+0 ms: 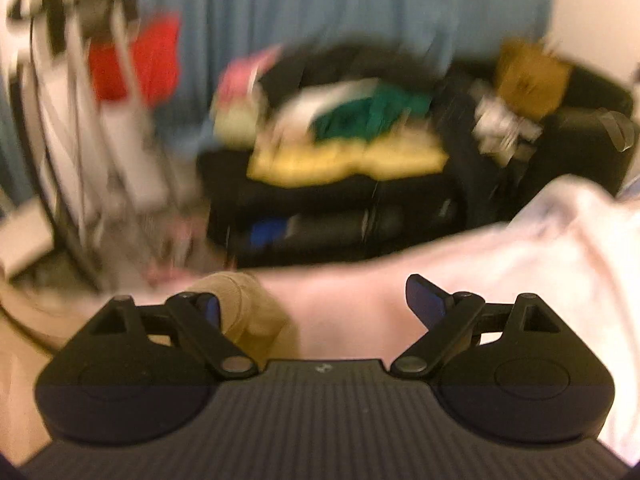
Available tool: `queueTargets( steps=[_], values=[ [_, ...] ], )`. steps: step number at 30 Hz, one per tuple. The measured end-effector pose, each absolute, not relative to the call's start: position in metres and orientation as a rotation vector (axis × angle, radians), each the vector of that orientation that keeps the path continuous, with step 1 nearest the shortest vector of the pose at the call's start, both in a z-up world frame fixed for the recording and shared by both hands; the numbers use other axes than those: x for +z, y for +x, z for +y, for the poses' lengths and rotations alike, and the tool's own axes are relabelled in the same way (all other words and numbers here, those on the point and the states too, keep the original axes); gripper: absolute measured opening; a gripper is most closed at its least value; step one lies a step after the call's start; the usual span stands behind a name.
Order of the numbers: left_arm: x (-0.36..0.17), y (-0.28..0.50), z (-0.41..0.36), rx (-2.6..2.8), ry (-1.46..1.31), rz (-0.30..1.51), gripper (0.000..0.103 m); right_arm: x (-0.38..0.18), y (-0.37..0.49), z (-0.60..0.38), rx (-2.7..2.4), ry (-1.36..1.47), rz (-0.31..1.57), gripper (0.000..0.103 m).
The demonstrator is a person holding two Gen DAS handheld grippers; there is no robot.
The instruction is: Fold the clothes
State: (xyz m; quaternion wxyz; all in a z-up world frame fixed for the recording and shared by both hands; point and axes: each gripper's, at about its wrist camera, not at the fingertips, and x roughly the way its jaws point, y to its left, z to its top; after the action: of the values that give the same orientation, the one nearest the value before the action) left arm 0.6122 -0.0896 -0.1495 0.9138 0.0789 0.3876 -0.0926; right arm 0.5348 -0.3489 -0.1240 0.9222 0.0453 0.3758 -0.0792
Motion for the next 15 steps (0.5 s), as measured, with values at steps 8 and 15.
queueTargets(
  steps=[8,15],
  values=[
    [-0.134,0.579,-0.087,-0.333,0.195,0.909,0.103,-0.124,0.543,-0.302,0.055,-0.060,0.916,0.090],
    [-0.097,0.487,-0.066,-0.333,0.194,0.669,0.103,-0.089,0.472,-0.296,-0.052,0.039,0.645,0.090]
  ],
)
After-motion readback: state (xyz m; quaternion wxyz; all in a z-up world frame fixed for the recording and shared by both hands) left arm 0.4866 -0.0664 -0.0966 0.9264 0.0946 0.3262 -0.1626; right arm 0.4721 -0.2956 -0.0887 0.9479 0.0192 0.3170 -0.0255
